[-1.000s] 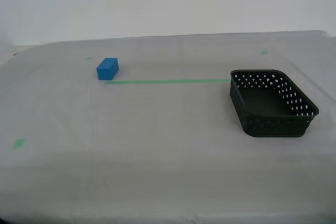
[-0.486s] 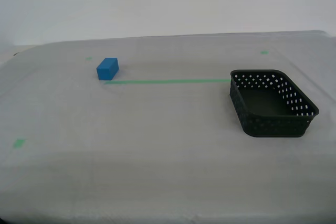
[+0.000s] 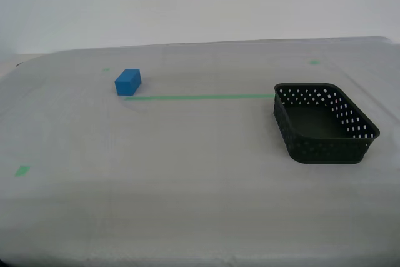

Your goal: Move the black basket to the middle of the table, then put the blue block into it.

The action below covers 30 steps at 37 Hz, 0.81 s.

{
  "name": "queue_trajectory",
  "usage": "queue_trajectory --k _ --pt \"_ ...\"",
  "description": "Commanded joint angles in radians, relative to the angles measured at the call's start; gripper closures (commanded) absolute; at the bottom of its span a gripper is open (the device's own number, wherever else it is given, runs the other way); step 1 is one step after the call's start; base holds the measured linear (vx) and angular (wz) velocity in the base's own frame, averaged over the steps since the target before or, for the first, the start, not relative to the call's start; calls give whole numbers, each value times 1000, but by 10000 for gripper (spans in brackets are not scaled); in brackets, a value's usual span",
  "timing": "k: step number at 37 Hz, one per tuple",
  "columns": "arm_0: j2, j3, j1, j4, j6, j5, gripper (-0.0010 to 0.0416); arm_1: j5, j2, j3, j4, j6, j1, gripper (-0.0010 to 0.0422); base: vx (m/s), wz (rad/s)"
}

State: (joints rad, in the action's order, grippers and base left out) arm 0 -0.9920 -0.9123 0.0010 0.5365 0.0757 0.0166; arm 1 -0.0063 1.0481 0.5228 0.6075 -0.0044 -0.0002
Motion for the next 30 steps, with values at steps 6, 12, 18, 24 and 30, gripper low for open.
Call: queue_trajectory --k 6,12,18,24,30 --pt "-70 -92 0 223 6 1 406 -1 0 0 4 2 0 412 0 0" --pt "-95 -127 1 301 10 -28 406 -1 0 0 4 2 0 412 0 0" --pt "-135 -159 1 415 27 -39 406 -1 0 0 3 2 0 412 0 0" --pt "-198 -209 2 534 29 -38 406 -1 0 0 4 2 0 412 0 0" --pt "-231 -240 14 555 29 -38 406 -1 0 0 3 2 0 412 0 0"
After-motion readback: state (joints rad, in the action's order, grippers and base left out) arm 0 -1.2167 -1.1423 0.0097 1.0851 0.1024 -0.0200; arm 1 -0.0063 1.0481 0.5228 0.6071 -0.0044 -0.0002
